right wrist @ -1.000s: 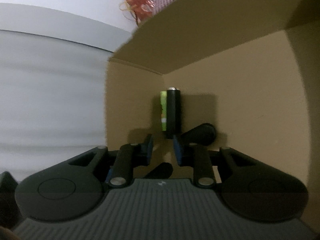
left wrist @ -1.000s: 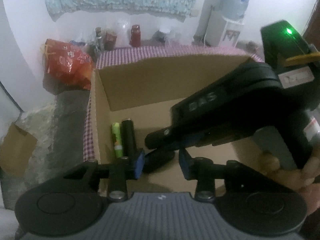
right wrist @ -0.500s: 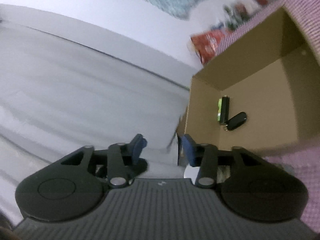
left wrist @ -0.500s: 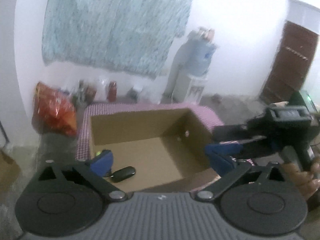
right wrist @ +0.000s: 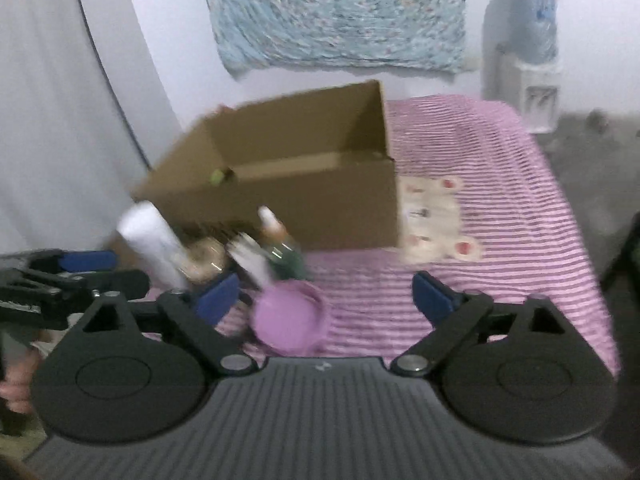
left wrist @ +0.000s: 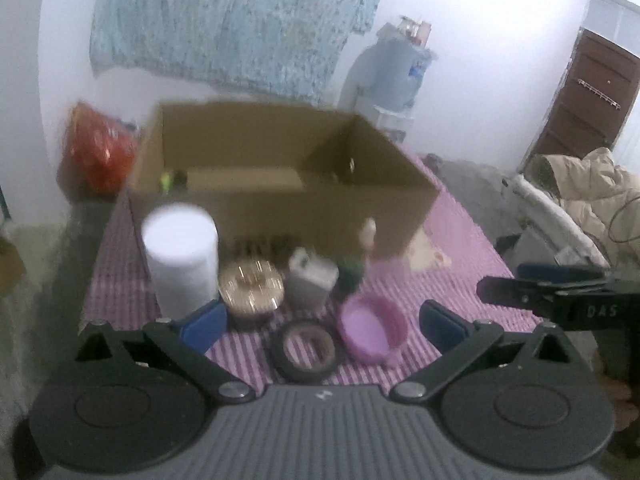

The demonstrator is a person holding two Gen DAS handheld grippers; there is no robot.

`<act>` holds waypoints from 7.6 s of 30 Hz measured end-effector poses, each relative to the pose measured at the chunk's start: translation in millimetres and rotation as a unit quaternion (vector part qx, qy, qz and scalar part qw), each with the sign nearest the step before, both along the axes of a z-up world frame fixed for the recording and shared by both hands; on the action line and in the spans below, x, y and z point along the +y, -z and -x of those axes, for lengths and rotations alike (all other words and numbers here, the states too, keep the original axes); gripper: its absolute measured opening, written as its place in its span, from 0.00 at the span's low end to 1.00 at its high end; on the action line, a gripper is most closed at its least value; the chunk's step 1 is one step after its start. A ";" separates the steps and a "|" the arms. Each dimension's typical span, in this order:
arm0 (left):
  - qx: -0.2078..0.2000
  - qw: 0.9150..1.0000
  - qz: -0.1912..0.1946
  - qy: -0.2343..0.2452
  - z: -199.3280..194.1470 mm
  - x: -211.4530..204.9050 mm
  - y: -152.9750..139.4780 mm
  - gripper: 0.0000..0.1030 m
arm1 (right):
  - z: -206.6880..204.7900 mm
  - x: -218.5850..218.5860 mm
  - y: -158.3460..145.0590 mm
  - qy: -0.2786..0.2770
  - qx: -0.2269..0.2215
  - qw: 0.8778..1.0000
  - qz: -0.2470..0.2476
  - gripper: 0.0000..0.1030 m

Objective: Organize rigid objects
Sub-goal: 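Move the right tool back toward the pink silicone cup, then close the right tool on the rim of the pink cup, then carry the pink cup into the box and open the right tool, then move the right tool back to the black electrical tape roll, then grasp the black tape roll through its hole with the right tool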

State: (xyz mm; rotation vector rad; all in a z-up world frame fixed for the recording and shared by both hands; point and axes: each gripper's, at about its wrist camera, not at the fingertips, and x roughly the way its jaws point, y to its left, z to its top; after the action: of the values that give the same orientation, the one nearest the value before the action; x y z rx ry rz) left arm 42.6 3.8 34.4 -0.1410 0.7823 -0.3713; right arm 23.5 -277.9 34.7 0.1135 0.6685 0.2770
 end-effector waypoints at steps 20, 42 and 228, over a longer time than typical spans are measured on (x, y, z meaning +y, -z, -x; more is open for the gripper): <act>0.013 0.998 -0.050 0.026 -16.3 -44.6 48.6 1.00 | -14.6 -18.2 20.1 0.020 -0.069 0.997 0.026 0.99; -0.020 0.987 -0.119 0.111 -7.0 -95.8 67.1 0.59 | -70.1 16.2 86.8 -0.064 0.086 0.994 -0.026 0.13; -0.010 0.982 -0.147 0.117 -8.9 -69.2 80.9 0.70 | -66.1 73.0 82.7 -0.092 0.110 0.990 -0.014 0.21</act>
State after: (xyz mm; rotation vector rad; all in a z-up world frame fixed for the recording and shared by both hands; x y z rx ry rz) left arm 51.6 -65.3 -46.5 0.2333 0.8281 -0.4731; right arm 89.6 -204.9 -48.1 0.1090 0.8969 0.4566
